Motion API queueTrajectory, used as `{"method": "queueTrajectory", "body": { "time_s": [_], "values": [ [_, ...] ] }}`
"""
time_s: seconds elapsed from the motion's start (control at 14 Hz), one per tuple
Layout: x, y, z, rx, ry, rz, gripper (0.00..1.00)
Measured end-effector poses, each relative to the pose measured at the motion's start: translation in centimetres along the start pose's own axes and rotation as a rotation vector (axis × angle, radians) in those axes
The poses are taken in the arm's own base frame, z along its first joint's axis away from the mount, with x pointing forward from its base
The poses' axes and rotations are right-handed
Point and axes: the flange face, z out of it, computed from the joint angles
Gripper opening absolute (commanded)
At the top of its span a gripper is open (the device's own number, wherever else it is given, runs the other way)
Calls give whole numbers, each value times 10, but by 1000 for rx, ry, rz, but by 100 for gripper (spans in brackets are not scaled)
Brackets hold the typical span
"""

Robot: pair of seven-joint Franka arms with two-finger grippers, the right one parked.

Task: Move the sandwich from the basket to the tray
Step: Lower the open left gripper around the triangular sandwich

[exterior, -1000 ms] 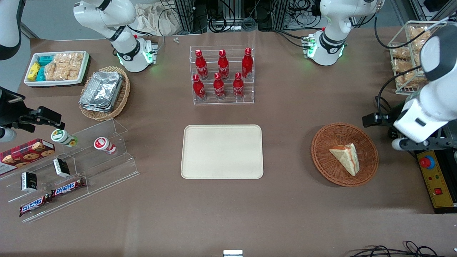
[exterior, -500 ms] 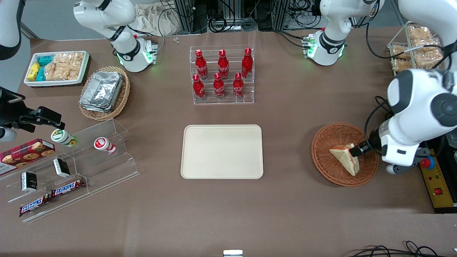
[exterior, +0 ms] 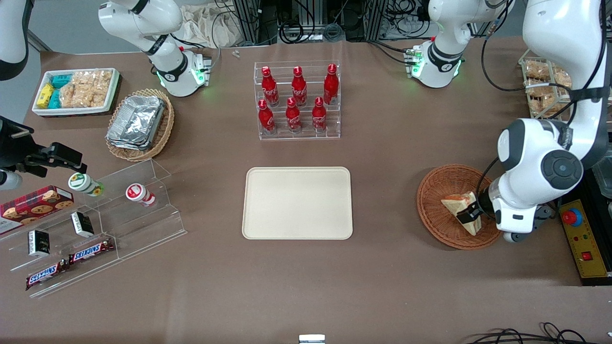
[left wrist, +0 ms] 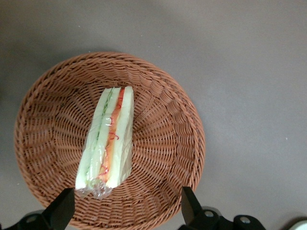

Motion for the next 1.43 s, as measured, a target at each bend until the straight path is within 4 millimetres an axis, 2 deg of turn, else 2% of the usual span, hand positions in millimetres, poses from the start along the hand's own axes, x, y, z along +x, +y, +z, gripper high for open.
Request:
{"method": "queueTrajectory", "body": {
  "time_s": [0.14,0.64,1.07,1.14,1.21,1.29,1.36,1.43],
  "values": [
    [1,-2,13,3,-5,-10,100],
    [1,-29,58,-1,9,-41,100],
    [-3,-33,85,4,-3,-42,99],
    [-3,-32,90,1,-3,-41,87],
    [-3,-32,96,-1,-3,-41,57],
    [-2,-31,101,-2,-3,-41,19],
    [-2,-31,105,-3,-4,-41,0],
    [-2,-31,105,-4,-3,-41,0]
  ]
}}
